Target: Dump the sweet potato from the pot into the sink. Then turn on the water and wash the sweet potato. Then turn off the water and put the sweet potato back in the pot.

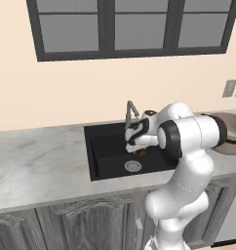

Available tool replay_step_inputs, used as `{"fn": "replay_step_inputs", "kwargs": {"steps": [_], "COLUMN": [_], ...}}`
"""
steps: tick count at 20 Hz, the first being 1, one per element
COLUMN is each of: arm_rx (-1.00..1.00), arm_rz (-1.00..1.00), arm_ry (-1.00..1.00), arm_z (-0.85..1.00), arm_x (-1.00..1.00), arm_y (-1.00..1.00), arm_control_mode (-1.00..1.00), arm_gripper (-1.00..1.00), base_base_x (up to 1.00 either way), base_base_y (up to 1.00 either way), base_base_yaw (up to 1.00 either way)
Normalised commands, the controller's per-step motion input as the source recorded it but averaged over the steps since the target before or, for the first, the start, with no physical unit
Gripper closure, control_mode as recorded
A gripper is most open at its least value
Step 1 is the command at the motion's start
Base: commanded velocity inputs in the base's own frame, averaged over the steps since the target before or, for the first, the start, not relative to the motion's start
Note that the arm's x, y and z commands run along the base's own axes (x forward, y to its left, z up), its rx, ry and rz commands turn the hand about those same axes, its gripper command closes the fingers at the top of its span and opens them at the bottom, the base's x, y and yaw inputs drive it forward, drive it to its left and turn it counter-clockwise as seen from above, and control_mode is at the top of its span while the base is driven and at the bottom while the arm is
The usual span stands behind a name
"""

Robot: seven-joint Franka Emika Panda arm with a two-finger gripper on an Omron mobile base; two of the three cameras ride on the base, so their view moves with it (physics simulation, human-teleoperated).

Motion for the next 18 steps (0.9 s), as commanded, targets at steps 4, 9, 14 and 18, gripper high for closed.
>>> {"fn": "replay_step_inputs", "kwargs": {"steps": [4, 9, 14, 18], "arm_rx": [0.0, 0.0, 0.0, 0.0], "arm_rz": [-0.02, -0.05, -0.05, -0.06], "arm_ry": [0.0, 0.0, 0.0, 0.01], "arm_z": [0.39, 0.31, 0.32, 0.33], "arm_x": [-0.42, -0.46, -0.33, -0.14], "arm_y": [-0.07, -0.3, -0.37, -0.46], "arm_control_mode": [-1.0, -1.0, -1.0, -1.0], "arm_gripper": [1.0, 1.0, 1.0, 1.0], "base_base_x": [0.0, 0.0, 0.0, 0.0], "base_base_y": [0.0, 0.0, 0.0, 0.0], "base_base_yaw": [0.0, 0.0, 0.0, 0.0]}}
